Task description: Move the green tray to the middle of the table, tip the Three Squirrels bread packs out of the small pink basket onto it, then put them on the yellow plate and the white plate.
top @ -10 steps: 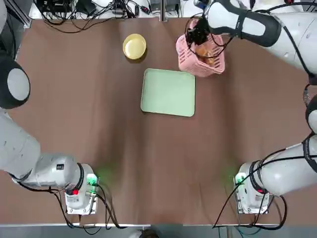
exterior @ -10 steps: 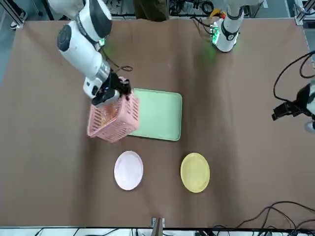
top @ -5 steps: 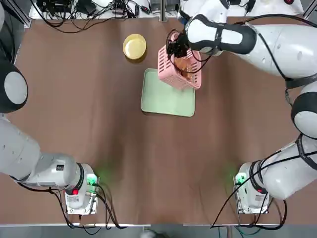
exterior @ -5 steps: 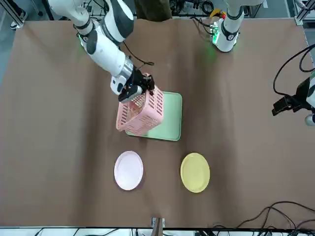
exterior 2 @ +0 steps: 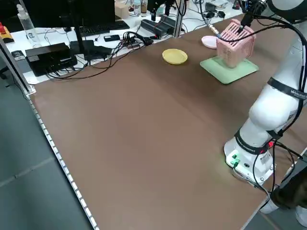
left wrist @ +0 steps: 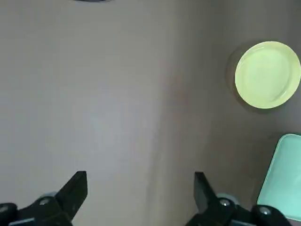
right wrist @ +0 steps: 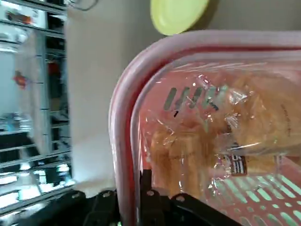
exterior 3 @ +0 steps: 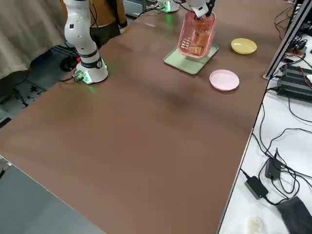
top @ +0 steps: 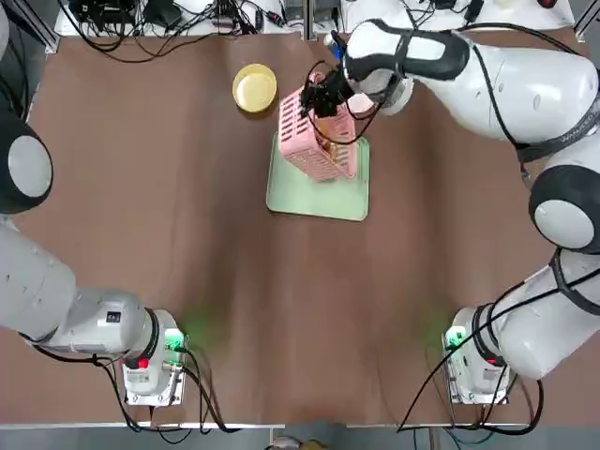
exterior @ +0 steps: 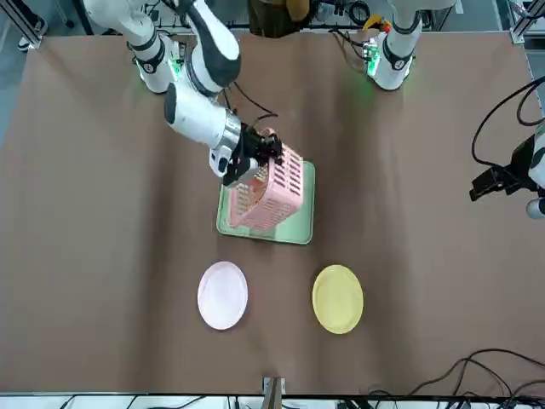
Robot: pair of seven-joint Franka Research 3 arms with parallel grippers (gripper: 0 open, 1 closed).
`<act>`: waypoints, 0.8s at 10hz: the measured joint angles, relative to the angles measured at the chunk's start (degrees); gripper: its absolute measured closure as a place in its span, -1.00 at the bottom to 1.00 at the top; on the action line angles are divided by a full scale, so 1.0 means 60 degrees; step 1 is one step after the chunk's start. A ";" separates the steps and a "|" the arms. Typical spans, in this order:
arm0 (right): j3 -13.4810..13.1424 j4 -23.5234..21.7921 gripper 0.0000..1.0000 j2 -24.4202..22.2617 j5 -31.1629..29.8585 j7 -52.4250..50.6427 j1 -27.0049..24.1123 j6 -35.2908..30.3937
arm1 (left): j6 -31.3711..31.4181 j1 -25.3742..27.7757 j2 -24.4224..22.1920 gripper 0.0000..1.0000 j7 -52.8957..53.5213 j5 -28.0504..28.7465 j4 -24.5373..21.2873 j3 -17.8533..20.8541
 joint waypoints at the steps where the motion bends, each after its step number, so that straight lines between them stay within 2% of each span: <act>1: -0.0028 0.0002 0.86 0.0000 0.0961 -0.0572 -0.0003 -0.0231 | 0.0013 -0.0001 0.0000 -1.00 0.0000 0.0000 -0.0013 0.0000; 5: -0.0177 -0.0120 0.86 0.0036 0.3089 -0.1777 -0.0195 -0.1424 | 0.0028 -0.0008 0.0000 -1.00 0.0003 0.0000 -0.0033 -0.0003; 8: -0.0182 -0.0751 0.86 0.0187 0.4696 -0.3776 -0.0308 -0.1830 | 0.0032 -0.0016 0.0000 -1.00 0.0004 0.0000 -0.0037 -0.0007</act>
